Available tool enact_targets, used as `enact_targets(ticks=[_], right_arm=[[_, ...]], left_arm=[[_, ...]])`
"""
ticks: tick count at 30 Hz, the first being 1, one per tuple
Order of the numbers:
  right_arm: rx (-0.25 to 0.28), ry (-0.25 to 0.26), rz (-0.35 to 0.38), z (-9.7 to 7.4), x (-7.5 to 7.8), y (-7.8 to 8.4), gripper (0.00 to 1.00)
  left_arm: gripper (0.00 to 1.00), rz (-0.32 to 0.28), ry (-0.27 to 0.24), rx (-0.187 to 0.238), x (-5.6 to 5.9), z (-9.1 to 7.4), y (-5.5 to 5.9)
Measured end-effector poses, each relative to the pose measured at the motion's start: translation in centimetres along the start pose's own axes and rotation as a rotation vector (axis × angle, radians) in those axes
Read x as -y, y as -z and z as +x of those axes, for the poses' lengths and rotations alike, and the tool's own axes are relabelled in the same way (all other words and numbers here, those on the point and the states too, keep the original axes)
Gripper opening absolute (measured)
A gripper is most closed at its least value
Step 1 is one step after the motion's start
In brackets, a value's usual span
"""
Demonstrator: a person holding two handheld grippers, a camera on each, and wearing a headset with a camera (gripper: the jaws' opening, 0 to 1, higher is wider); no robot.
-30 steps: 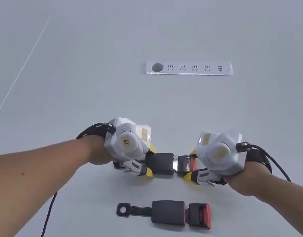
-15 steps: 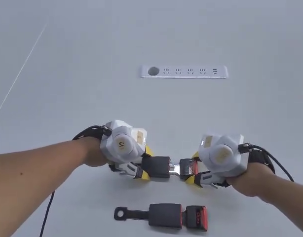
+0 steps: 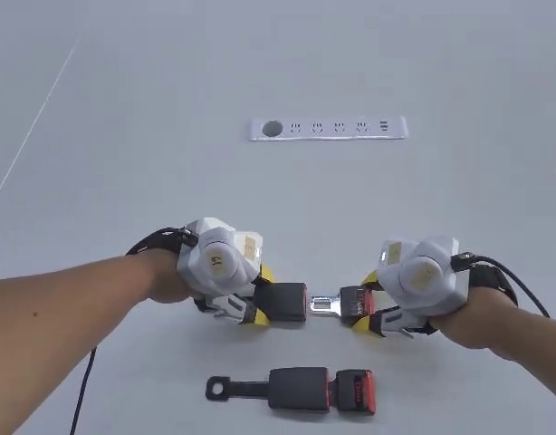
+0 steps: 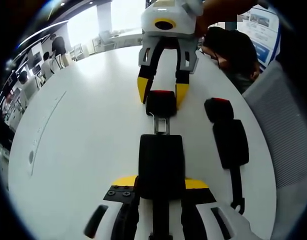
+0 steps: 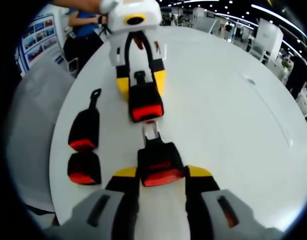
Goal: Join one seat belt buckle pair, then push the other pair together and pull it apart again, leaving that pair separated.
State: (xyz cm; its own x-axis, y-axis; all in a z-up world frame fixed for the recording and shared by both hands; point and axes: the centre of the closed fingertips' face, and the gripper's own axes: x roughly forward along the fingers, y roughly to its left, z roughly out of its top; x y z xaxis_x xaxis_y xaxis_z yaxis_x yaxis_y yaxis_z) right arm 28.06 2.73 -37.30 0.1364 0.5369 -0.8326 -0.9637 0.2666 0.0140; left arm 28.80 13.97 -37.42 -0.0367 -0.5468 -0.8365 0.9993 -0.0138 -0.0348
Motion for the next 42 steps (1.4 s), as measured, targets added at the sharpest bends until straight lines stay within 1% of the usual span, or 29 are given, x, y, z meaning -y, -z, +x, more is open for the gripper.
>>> enact_targets(ticks=[8,13,19,26,34,38,42], right_arm=[[0.004,0.005,0.01,-1.2,0.3,1.6,0.36],[0.009,0.005,0.003,-1.5,0.5,2.4,0.36],[0.004,0.01,0.018,-2.4,0.5,3.7,0.36],[-0.001,0.011,0.022,-3.2,0.7,4.9,0.36],[-0.008,0.016,0.026,-3.8,0.9,5.9,0.36],[-0.003,0.022,0.03,-4.2,1.0,6.5,0.36],[-0.011,0.023,0.039,-4.5,1.0,6.9,0.36]], left_arm=[[0.32,-0.001,-0.002,-0.005,-0.1,0.0,0.0],[0.32,-0.004,-0.004,-0.007,0.0,0.0,0.0],[0.33,-0.004,-0.004,-0.009,0.1,0.0,-0.1],[0.33,-0.005,-0.005,-0.011,0.2,0.0,0.0],[0.33,-0.005,-0.005,-0.014,0.2,0.0,0.0],[0.33,-0.002,-0.007,-0.017,0.3,-0.1,0.0],[0.33,-0.004,-0.008,-0.019,0.3,-0.1,0.1]])
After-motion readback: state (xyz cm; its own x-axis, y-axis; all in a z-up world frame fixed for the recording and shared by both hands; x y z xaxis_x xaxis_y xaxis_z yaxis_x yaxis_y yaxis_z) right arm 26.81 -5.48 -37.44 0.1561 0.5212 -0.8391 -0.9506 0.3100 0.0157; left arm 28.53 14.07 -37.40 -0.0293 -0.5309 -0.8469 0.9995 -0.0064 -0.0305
